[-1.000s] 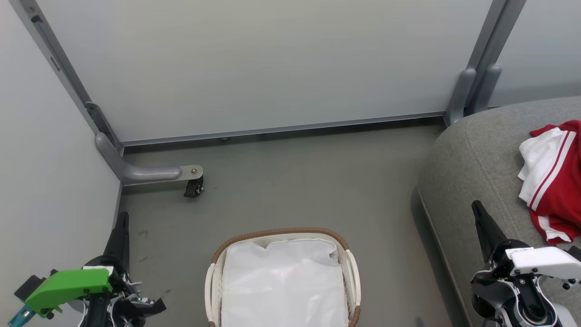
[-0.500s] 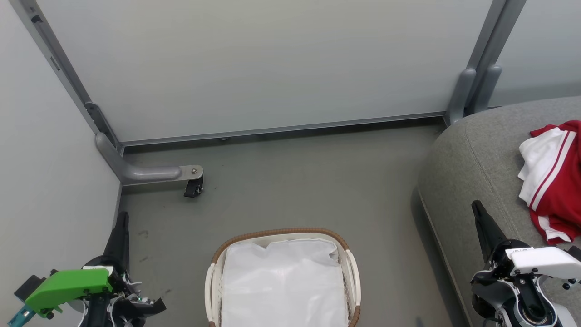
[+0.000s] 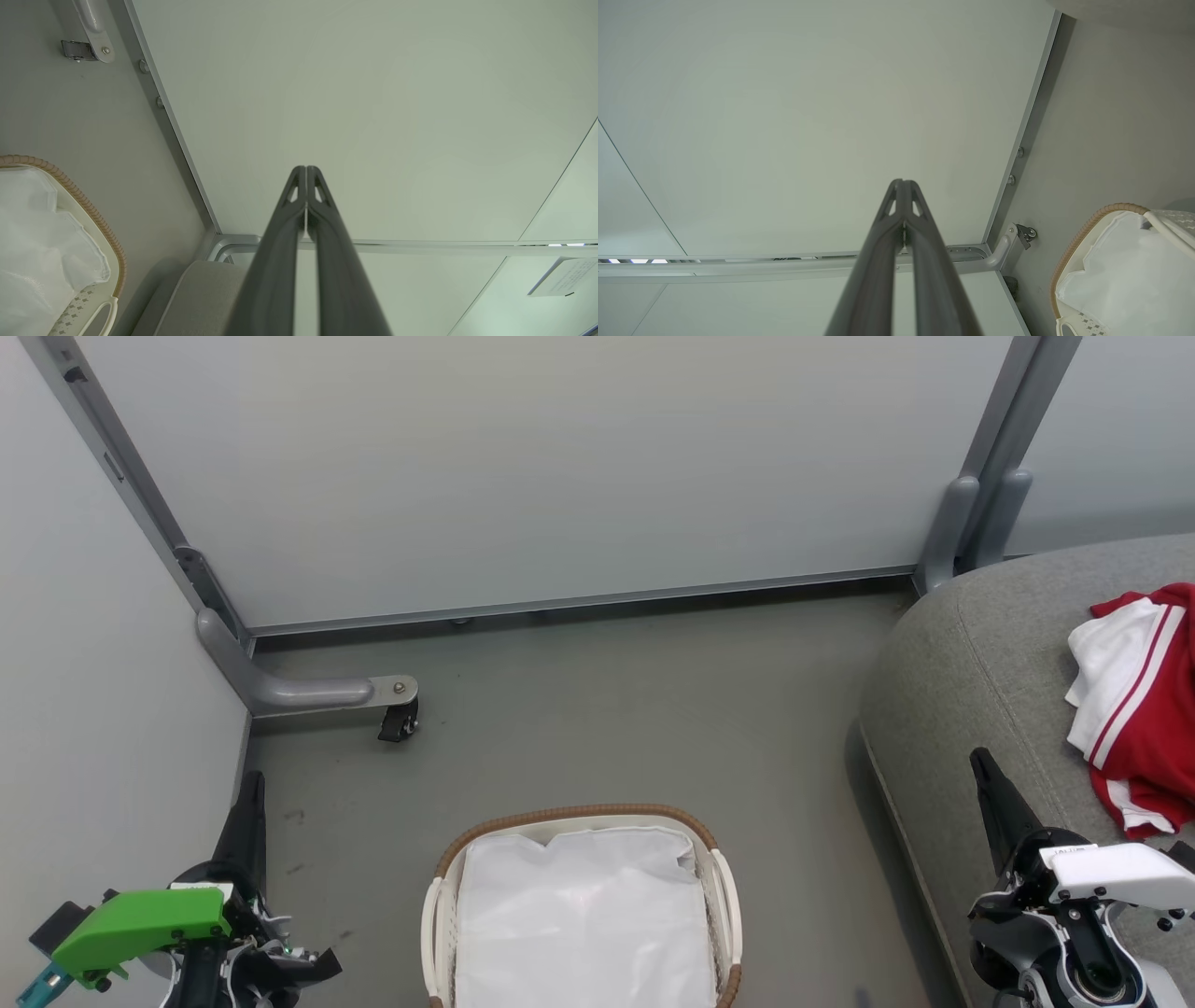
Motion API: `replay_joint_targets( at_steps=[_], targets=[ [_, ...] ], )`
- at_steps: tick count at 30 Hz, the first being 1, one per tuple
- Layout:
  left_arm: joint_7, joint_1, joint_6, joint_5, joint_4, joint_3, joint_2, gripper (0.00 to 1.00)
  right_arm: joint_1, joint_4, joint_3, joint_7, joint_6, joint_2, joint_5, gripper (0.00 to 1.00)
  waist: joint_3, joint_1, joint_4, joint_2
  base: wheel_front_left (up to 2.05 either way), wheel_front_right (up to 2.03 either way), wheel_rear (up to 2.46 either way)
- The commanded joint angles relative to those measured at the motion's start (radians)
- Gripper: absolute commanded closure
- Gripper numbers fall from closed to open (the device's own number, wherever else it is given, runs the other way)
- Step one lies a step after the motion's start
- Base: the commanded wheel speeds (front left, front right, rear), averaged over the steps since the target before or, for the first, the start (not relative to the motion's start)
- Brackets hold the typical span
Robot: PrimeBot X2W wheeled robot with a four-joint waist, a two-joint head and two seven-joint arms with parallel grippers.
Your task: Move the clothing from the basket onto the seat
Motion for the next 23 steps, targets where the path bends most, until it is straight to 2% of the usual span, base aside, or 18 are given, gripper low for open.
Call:
replay_joint_targets(
  at_steps=[1,23],
  targets=[
    [0.003,-0.009,-0.006,-0.003,-0.001,0.002,0.007,1.0,0.011,-0.003,-0.002,0.001,0.0,-0.006,0.003,1.0,0.0,0.0,0.0,-0.0001,0.0,0.0,0.0],
    [0.003,-0.009,-0.006,-0.003,-0.001,0.002,0.007,1.0,0.011,-0.003,-0.002,0.001,0.0,-0.006,0.003,1.0,0.0,0.0,0.0,-0.0001,0.0,0.0,0.0]
  ],
)
